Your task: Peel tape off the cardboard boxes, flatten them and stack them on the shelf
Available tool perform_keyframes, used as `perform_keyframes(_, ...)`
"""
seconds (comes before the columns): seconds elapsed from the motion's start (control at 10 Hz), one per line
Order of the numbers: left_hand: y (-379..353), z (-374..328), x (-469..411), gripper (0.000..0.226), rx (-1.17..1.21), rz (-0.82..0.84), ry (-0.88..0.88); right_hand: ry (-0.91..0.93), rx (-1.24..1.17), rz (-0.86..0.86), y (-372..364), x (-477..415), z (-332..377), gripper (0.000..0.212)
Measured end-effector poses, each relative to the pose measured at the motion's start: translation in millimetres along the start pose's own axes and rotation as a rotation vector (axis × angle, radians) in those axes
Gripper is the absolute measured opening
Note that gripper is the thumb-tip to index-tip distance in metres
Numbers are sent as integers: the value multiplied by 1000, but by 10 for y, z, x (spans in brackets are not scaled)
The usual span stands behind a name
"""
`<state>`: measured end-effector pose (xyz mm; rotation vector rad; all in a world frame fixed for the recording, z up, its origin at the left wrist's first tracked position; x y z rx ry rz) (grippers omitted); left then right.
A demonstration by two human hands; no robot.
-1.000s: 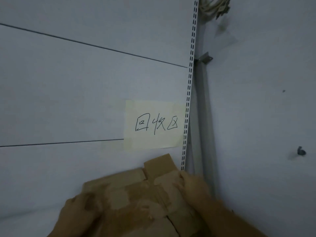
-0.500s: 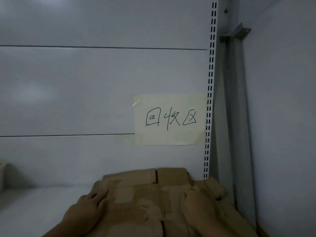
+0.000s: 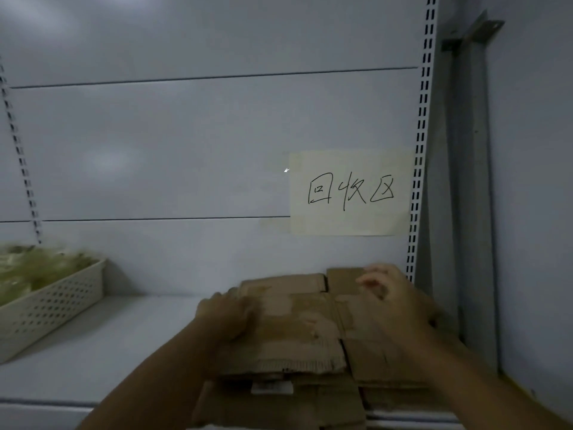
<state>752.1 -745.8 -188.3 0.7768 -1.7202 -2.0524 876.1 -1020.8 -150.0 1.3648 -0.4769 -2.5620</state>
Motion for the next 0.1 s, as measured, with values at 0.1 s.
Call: perform_keyframes(0.1, 299, 45, -135, 56, 26, -35, -102, 293, -302, -160, 456, -127, 700, 10)
Point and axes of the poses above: each hand's wrist, its own x-axis away from the middle knuckle, its own y-axis out of the back of the hand, z = x × y, the point moved 2 cm from there along -x, towards the middle knuckle, and after that the axes turned 6 degrees about -z, right-handed, at the moved point
